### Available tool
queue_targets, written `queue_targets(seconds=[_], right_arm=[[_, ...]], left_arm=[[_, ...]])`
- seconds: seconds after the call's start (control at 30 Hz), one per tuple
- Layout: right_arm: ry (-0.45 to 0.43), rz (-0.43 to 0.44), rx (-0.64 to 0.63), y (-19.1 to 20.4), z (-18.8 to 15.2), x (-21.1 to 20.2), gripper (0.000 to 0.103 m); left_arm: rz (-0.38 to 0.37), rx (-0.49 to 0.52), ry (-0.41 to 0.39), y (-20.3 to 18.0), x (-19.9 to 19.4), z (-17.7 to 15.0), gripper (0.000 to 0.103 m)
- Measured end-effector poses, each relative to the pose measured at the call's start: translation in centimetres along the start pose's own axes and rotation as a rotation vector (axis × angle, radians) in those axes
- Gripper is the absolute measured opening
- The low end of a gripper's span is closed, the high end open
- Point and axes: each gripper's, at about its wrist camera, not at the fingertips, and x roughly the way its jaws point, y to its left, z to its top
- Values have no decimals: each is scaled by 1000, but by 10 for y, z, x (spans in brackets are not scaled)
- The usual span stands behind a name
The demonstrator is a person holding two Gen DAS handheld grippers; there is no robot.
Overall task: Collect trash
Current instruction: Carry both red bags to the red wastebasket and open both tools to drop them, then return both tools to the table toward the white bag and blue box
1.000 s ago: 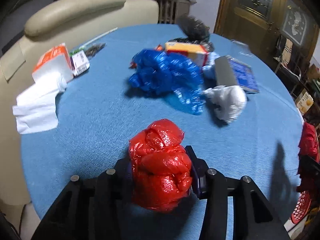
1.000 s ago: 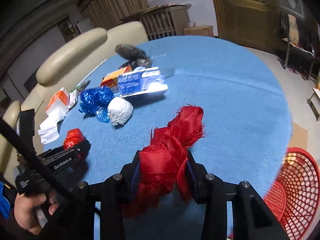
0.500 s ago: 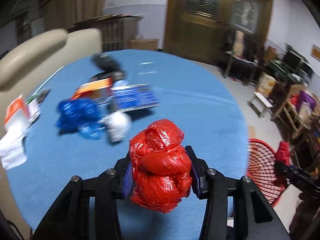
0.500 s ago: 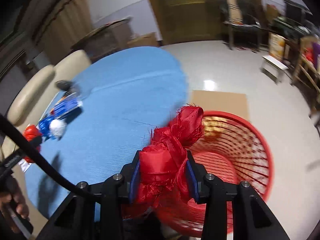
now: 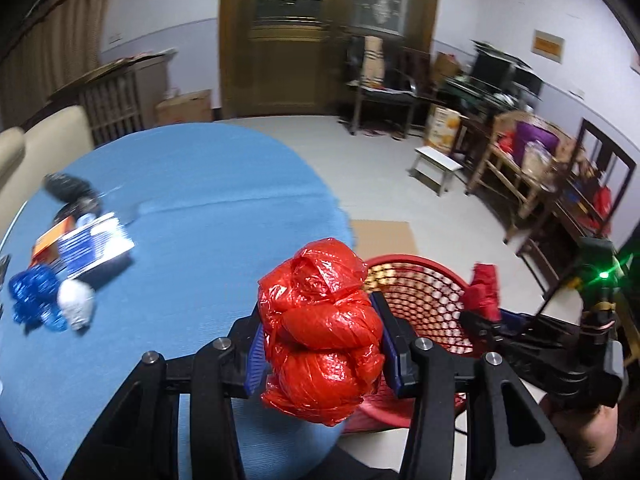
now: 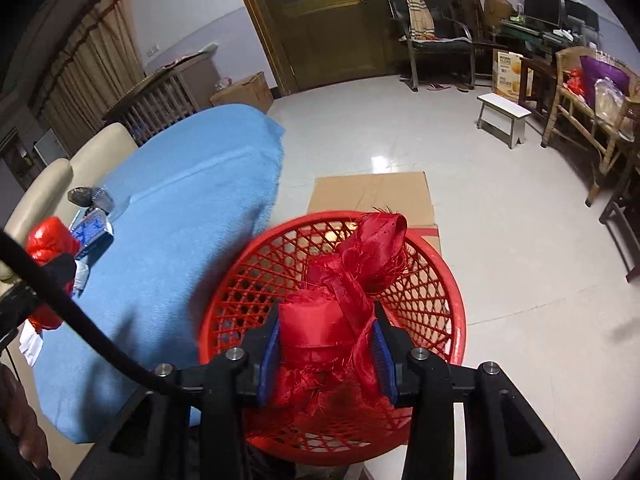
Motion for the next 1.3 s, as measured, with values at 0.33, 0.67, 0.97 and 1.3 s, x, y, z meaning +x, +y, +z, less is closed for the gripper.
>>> queue_targets(seconds=[0.33, 0.67, 0.97, 1.3], right_arm=[[49, -10, 5, -21, -15, 15, 47], [33, -25, 39, -35, -10, 13, 70], [-53, -43, 98, -56, 3, -14, 71], [-80, -39, 114, -59, 9, -26, 71]], left_arm=[[-82, 70, 37, -32, 20, 4, 49], [-113, 103, 92, -45, 44, 0, 49], [-122, 107, 143, -59, 70, 0, 78], [-91, 54, 115, -32, 52, 1, 78]])
